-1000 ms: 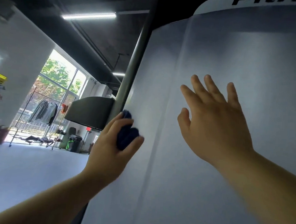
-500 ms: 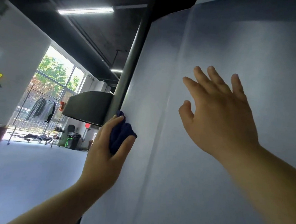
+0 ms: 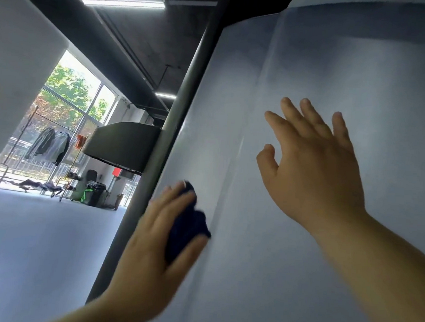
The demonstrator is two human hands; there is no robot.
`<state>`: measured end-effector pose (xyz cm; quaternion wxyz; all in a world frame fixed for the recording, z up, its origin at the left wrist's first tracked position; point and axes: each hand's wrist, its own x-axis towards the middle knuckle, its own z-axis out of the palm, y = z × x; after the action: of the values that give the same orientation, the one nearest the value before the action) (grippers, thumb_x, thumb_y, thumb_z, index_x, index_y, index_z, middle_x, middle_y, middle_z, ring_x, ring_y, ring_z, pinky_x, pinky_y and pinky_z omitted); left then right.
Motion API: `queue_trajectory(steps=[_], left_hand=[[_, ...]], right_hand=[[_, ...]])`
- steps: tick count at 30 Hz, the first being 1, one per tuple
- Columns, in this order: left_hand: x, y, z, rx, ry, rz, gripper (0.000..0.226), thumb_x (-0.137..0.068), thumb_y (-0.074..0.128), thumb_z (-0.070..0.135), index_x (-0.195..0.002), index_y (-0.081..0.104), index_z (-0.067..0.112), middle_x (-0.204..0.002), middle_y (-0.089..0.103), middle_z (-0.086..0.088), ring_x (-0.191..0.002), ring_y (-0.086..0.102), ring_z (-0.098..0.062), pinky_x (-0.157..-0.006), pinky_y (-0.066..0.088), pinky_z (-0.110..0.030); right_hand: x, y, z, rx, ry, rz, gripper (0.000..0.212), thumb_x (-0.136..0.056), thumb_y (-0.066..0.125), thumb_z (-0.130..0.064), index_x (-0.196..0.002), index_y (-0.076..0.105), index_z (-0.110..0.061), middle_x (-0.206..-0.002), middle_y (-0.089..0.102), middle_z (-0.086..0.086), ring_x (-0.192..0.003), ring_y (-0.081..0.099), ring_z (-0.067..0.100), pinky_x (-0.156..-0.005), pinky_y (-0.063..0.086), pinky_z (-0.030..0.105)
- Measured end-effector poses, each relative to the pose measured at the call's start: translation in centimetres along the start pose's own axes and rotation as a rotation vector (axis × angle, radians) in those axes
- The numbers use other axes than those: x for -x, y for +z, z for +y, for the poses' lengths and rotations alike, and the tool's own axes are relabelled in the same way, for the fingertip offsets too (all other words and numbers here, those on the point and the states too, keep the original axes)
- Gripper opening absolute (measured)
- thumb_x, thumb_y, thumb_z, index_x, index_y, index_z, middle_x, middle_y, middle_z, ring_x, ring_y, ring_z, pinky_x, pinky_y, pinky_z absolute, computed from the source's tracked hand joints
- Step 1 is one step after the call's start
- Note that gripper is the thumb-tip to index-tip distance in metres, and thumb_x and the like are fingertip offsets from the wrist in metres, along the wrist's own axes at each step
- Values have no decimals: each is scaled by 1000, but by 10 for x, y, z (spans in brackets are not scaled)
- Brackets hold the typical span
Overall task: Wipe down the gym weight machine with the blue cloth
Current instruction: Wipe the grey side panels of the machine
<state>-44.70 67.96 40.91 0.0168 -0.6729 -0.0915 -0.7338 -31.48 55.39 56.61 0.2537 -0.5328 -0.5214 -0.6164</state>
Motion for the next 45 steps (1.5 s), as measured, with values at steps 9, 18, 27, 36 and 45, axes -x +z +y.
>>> queue_trajectory(steps=[9, 18, 27, 36, 45], left_hand=[[-133, 20, 17, 67, -208, 72, 48, -93, 59, 50, -137, 46, 38, -147, 39, 16, -130, 42, -11, -107, 45, -40], [-8, 0, 18, -117, 338, -330, 51, -97, 39, 62, -142, 37, 39, -159, 25, 15, -148, 23, -9, -121, 21, -41], [-125, 38, 62, -42, -57, -28, 54, -92, 55, 49, -136, 45, 19, -155, 30, 0, -137, 30, -18, -110, 26, -29], [-91, 30, 69, -443, 867, -416, 55, -96, 43, 52, -135, 51, 15, -151, 42, -11, -138, 41, -30, -118, 24, -47], [-88, 85, 135, -288, 438, -228, 52, -92, 46, 45, -136, 51, 17, -147, 45, -5, -141, 33, -30, -121, 11, -44]], right_hand=[[0, -3, 3, -60, 0, 24, 55, -96, 26, -36, -145, 47, -22, -157, 35, 3, -148, 25, 24, -121, 9, 47], [2, -1, 3, -140, 13, 117, 55, -93, 22, -21, -131, 61, -15, -146, 51, 5, -142, 37, 24, -120, 16, 46], [26, -29, 36, -225, 10, -11, 47, -91, 34, -15, -130, 59, -16, -151, 44, 4, -145, 31, 21, -120, 8, 36], [85, -54, 130, -184, 222, 90, 45, -96, 36, -29, -137, 52, -17, -154, 39, 3, -144, 31, 22, -117, 28, 45], [153, -48, 165, -202, 329, 118, 50, -99, 28, -34, -146, 40, -29, -159, 28, -8, -149, 17, 8, -121, 16, 38]])
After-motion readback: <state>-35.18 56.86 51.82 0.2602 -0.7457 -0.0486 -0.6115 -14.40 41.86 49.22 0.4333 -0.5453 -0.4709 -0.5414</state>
